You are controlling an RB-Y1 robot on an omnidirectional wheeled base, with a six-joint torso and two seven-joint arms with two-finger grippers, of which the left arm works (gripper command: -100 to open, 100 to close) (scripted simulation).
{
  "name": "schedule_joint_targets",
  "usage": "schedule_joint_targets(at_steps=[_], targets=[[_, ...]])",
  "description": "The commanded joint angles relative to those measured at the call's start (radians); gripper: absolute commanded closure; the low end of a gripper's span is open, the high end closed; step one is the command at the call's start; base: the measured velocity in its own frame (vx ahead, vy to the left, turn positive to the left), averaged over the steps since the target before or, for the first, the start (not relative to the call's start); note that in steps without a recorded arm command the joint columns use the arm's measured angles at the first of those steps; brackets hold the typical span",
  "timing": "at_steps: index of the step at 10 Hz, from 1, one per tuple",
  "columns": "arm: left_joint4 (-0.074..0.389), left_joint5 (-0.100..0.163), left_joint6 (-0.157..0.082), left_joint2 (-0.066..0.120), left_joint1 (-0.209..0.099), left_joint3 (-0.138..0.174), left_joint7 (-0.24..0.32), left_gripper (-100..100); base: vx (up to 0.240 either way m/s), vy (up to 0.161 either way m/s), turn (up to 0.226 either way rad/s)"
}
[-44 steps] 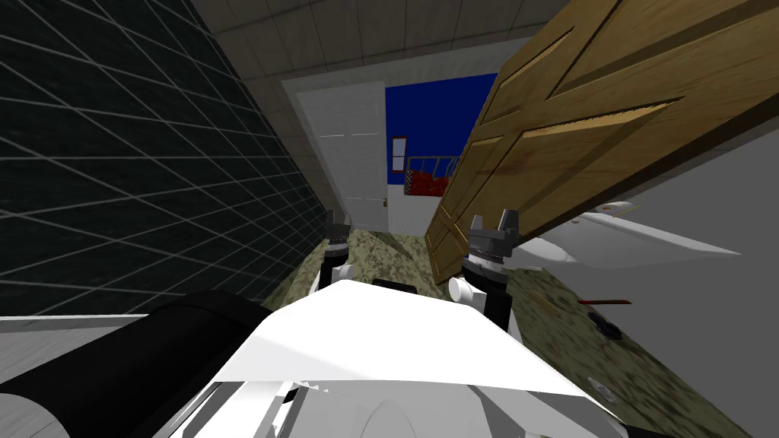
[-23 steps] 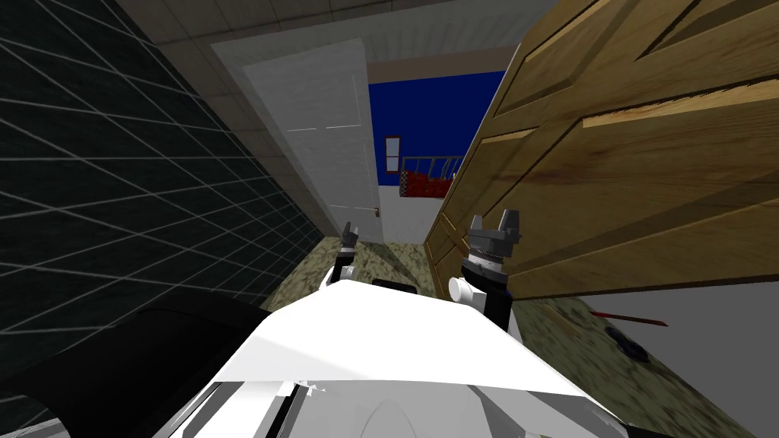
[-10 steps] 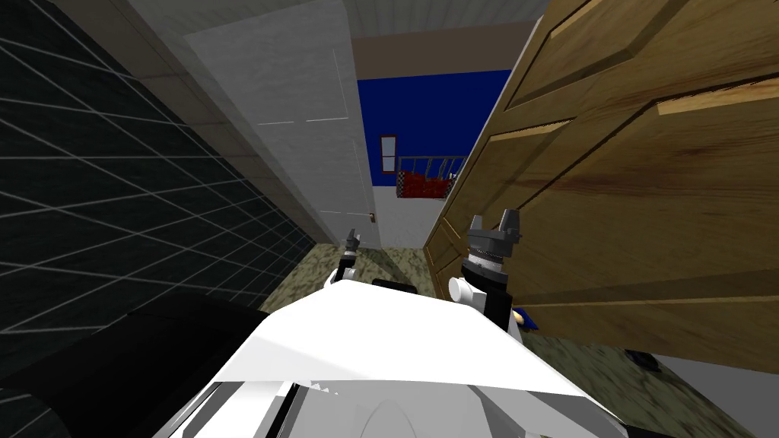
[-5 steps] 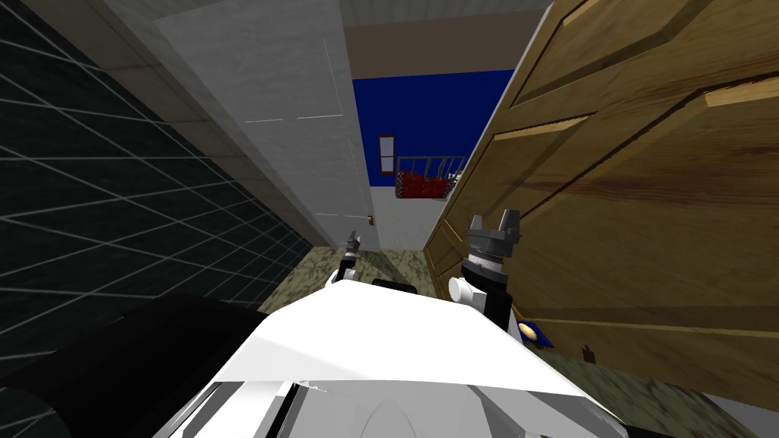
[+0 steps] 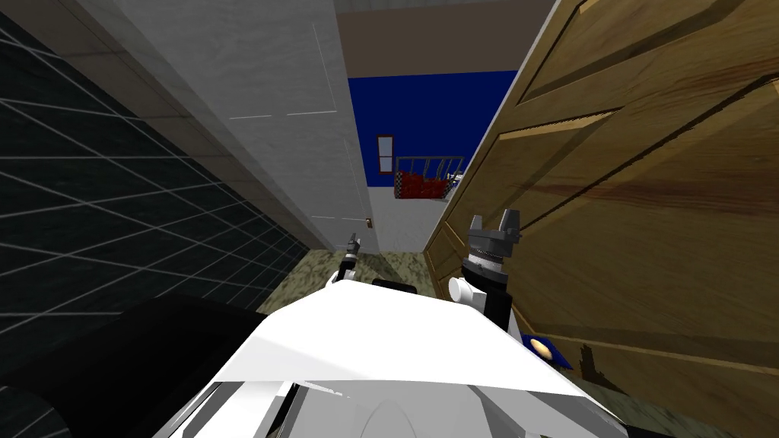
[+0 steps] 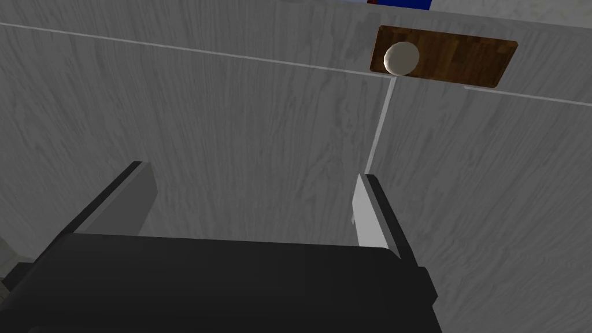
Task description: Pull the door open
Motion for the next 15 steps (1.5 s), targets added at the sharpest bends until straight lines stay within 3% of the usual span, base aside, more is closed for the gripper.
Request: schedule_joint_targets(at_steps=[1, 3, 15], targets=[[0.037, -0.001, -0.009, 0.0, -0.011, 0.002, -0.002, -100, 0.092, 0.004, -0.029], [0.095, -0.001, -0.019, 0.003, -0.028, 0.006, -0.002, -100, 0.117, 0.022, -0.036], [0.323, -0.001, -0.06, 0.011, -0.098, 0.022, -0.002, -100, 0.116, 0.021, -0.025]])
